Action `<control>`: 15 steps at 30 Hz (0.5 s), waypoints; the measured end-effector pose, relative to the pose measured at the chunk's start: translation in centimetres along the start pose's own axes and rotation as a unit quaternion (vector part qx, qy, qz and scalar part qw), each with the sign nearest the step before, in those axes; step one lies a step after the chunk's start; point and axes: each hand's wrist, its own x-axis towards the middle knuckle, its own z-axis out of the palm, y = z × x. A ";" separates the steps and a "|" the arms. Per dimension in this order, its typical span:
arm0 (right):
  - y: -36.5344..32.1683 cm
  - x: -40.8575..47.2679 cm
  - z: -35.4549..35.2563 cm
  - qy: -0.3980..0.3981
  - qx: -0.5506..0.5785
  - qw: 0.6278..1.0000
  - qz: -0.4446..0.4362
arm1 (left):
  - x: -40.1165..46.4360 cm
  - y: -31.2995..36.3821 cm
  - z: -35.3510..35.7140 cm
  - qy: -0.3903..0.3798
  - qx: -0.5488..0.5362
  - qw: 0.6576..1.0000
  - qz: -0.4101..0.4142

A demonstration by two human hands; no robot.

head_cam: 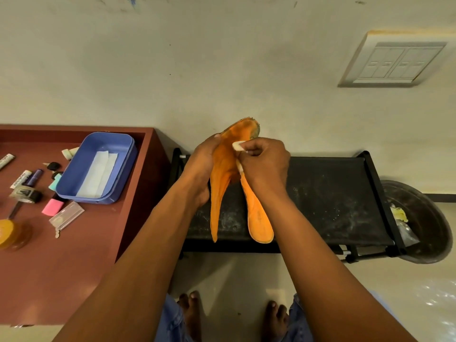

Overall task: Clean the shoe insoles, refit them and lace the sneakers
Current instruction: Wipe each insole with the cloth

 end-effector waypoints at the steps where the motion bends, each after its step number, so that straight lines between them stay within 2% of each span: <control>1: -0.2 -0.3 0.3 -0.041 -0.007 0.999 -0.002 | 0.1 0.1 -0.1 0.002 -0.013 1.000 0.011; 5: -0.6 -1.6 1.6 -0.174 0.016 0.985 -0.015 | 0.4 0.6 -1.2 0.043 -0.043 0.998 0.029; 8: -0.6 -1.6 1.8 -0.204 0.039 0.978 -0.010 | 0.4 0.8 -1.7 0.059 -0.040 0.997 0.033; 11: -0.3 -1.7 2.0 -0.164 0.026 0.986 -0.019 | 0.2 0.5 -1.0 0.057 -0.041 0.997 0.023; 15: -0.1 -1.3 2.1 -0.043 0.021 0.999 -0.018 | 0.3 0.0 -0.2 0.010 -0.041 0.999 0.003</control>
